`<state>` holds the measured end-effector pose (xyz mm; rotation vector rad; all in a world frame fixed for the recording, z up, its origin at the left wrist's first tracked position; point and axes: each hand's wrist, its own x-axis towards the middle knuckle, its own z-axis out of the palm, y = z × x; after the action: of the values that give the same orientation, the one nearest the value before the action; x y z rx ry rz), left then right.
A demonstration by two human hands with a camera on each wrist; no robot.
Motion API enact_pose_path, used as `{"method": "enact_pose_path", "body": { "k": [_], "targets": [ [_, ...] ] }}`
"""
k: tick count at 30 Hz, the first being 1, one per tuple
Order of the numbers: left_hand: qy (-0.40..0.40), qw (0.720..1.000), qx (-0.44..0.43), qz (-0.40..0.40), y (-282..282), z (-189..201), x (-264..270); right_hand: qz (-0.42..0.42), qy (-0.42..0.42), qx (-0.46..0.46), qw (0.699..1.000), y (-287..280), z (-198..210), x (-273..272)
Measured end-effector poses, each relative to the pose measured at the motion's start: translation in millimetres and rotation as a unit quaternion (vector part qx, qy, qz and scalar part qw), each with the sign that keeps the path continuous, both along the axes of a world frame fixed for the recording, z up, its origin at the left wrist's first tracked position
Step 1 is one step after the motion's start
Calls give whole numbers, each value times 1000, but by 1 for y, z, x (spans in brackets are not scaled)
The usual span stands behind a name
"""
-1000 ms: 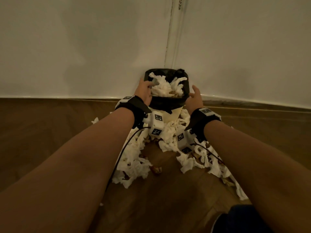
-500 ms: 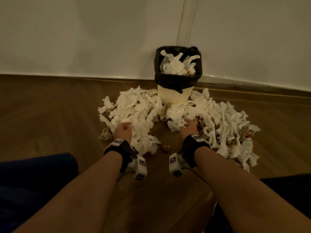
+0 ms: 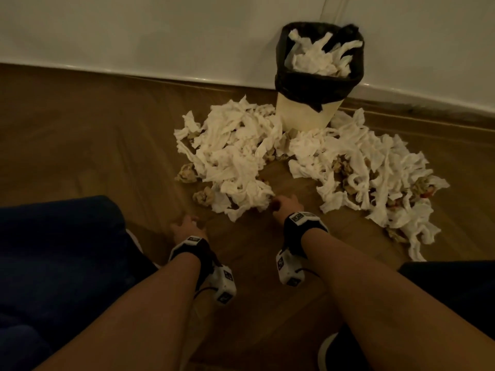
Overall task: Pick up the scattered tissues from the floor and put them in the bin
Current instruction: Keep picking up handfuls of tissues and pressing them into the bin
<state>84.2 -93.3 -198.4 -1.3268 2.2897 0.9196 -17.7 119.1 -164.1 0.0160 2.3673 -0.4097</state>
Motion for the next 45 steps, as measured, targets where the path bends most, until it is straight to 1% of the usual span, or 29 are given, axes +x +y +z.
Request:
{"method": "enact_pose_path", "body": {
  "k": [3, 5, 7, 10, 13, 15, 17, 19, 21, 23, 26, 30, 32, 34, 37, 39, 41, 43, 45],
  "targets": [
    [-20, 999, -4, -48, -10, -2, 0, 47, 4, 18, 999, -3, -5, 6],
    [-27, 997, -4, -79, -13, -3, -1, 55, 10, 21, 998, -4, -7, 7],
    [-13, 996, -5, -83, -10, -2, -1, 61, 22, 18, 998, -4, -8, 8],
    [-3, 997, -2, -73, -1, 6, -5, 43, 22, 11, 999, -1, -5, 9],
    [-7, 996, 9, -87, 6, 18, -13, -8, 27, -9, 1000, 5, 2, 6],
    [32, 997, 32, -62, 10, 28, -20, -49, 35, -35, 998, 9, 13, 0],
    [96, 990, 98, -9, 18, 42, -31, -80, 46, -57, 994, 15, 30, -10],
    [168, 968, 183, 41, 27, 64, -47, -97, 70, -71, 990, 21, 49, -22],
    [215, 950, 221, 39, 37, 92, -67, -129, 100, -100, 982, 28, 73, -34],
    [253, 941, 225, 4, 47, 120, -89, -174, 128, -141, 966, 36, 100, -47],
    [310, 925, 219, -31, 63, 167, -120, -246, 153, -236, 927, 46, 143, -66],
    [367, 904, 188, -112, 81, 233, -160, -298, 183, -349, 870, 59, 199, -95],
    [397, 890, 182, -130, 90, 260, -177, -316, 208, -384, 842, 64, 223, -110],
    [417, 883, 165, -140, 99, 280, -195, -336, 225, -418, 813, 70, 242, -125],
    [435, 871, 155, -166, 112, 299, -219, -389, 229, -471, 758, 79, 259, -149],
    [425, 870, 165, -190, 118, 304, -235, -414, 220, -489, 736, 81, 263, -163],
    [417, 869, 171, -205, 121, 305, -250, -421, 213, -500, 726, 80, 264, -176],
    [417, 866, 178, -213, 123, 304, -267, -409, 204, -524, 718, 77, 264, -187],
    [420, 860, 198, -213, 124, 302, -281, -396, 177, -553, 711, 75, 262, -194]
  ]
}}
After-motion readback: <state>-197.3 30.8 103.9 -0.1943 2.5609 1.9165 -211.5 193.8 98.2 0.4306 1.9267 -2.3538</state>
